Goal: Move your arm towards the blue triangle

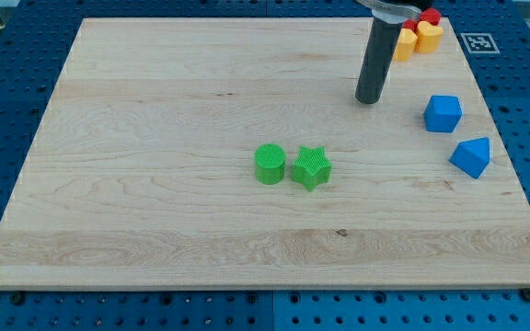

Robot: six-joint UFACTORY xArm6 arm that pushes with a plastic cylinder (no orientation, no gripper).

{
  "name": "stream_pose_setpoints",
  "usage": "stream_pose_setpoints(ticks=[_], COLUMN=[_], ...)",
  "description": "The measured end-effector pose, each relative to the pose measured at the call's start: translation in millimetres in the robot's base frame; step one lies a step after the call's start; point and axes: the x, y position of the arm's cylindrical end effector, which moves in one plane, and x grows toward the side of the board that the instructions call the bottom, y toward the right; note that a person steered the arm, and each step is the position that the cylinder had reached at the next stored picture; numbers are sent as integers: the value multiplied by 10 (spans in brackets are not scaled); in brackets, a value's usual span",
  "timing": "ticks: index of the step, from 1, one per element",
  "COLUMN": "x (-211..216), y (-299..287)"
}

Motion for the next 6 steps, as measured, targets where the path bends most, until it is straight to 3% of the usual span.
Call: stream_pose_setpoints(ticks=[2, 3, 5, 6], x=[196, 898, 1887, 1899], y=[-222, -10, 744, 1398])
